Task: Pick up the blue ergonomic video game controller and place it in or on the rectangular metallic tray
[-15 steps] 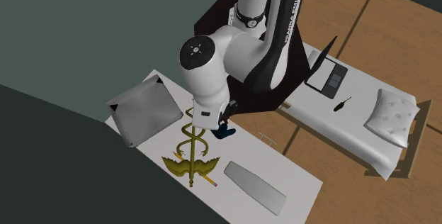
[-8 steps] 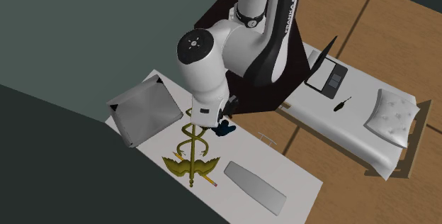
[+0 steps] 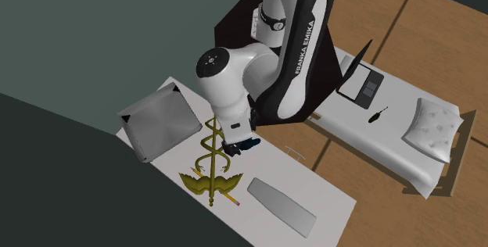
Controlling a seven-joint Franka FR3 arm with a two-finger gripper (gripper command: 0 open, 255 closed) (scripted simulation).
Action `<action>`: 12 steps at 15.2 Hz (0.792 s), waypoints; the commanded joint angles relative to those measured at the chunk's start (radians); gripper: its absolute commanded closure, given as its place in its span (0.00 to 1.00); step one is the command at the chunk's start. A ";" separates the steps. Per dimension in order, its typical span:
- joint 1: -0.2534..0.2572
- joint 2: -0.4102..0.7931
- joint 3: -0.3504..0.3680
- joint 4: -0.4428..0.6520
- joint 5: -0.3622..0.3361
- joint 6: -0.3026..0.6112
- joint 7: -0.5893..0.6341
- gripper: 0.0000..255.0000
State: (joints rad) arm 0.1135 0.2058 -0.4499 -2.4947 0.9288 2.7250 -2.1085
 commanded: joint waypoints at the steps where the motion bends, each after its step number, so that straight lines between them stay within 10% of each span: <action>1: -0.014 0.048 0.029 0.022 0.074 0.009 -0.060 0.00; 9: -0.015 0.048 0.030 0.022 0.074 0.010 -0.060 0.00; 10: -0.015 0.048 0.030 0.022 0.074 0.010 -0.060 1.00; 12: -0.015 0.047 0.030 0.022 0.073 0.010 -0.060 1.00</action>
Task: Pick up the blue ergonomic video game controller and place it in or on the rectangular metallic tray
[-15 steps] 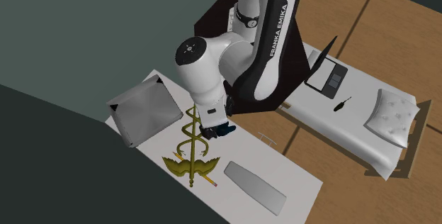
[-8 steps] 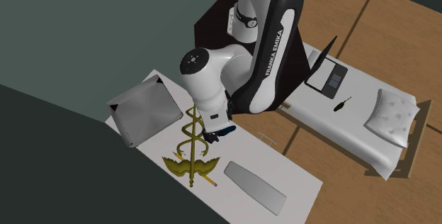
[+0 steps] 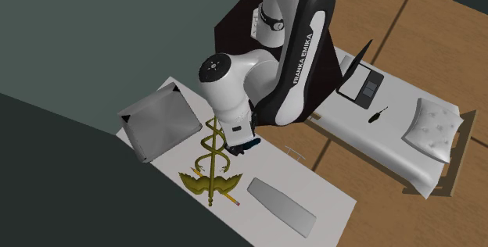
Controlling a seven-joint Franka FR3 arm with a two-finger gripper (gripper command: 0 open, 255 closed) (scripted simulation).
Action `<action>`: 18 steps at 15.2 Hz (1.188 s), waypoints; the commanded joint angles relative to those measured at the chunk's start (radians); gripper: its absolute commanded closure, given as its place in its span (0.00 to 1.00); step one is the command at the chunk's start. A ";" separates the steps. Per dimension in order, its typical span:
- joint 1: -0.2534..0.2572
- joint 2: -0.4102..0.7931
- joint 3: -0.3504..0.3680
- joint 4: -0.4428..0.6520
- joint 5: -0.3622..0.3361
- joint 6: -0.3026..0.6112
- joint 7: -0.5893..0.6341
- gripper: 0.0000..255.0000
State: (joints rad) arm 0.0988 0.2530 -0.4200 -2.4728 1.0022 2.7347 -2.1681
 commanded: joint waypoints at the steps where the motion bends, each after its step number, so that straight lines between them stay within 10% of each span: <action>1: 0.000 0.000 0.000 0.000 0.000 0.000 0.000 1.00; 7: 0.000 0.000 0.000 0.000 0.000 0.000 0.000 1.00; 18: 0.057 -0.178 -0.096 -0.049 -0.309 -0.050 0.258 1.00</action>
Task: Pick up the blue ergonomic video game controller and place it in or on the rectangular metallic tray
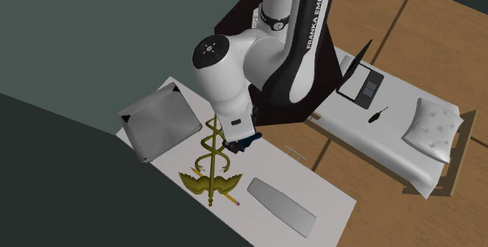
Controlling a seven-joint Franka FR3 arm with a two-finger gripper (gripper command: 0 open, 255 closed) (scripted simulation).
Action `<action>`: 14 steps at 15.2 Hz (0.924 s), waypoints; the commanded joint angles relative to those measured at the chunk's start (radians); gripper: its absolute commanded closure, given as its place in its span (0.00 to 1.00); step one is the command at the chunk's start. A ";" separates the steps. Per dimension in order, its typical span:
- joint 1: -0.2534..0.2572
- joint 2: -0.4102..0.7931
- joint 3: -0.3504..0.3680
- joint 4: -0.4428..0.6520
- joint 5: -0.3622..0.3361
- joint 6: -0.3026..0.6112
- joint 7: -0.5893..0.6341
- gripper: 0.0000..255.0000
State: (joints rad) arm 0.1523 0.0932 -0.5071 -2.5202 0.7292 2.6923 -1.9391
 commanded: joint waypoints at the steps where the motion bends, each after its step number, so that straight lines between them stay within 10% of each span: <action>1: 0.005 -0.034 -0.014 -0.005 -0.065 -0.014 0.052 1.00; 14: -0.041 -0.181 -0.060 0.017 -0.325 -0.138 0.216 1.00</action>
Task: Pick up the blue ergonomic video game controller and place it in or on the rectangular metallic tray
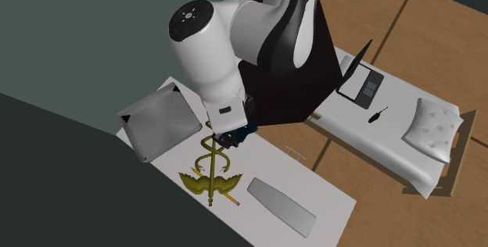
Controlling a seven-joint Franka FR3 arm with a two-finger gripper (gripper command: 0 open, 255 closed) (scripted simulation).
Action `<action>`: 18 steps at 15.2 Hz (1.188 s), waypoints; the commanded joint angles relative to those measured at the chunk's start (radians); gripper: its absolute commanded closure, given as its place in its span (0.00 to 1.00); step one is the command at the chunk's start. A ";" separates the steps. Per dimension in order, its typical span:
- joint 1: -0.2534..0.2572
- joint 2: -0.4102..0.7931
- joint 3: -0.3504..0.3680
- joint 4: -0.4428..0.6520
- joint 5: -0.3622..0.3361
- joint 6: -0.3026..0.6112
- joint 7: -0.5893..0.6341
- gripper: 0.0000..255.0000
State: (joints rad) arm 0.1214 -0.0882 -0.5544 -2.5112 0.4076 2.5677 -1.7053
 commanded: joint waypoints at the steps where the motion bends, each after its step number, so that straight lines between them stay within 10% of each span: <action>1: -0.021 0.010 -0.029 0.021 0.004 -0.026 -0.050 1.00; 18: -0.303 0.369 -0.197 0.421 0.238 -0.351 -0.565 1.00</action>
State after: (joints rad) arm -0.1577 0.2586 -0.7471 -2.1142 0.6338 2.2379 -2.2425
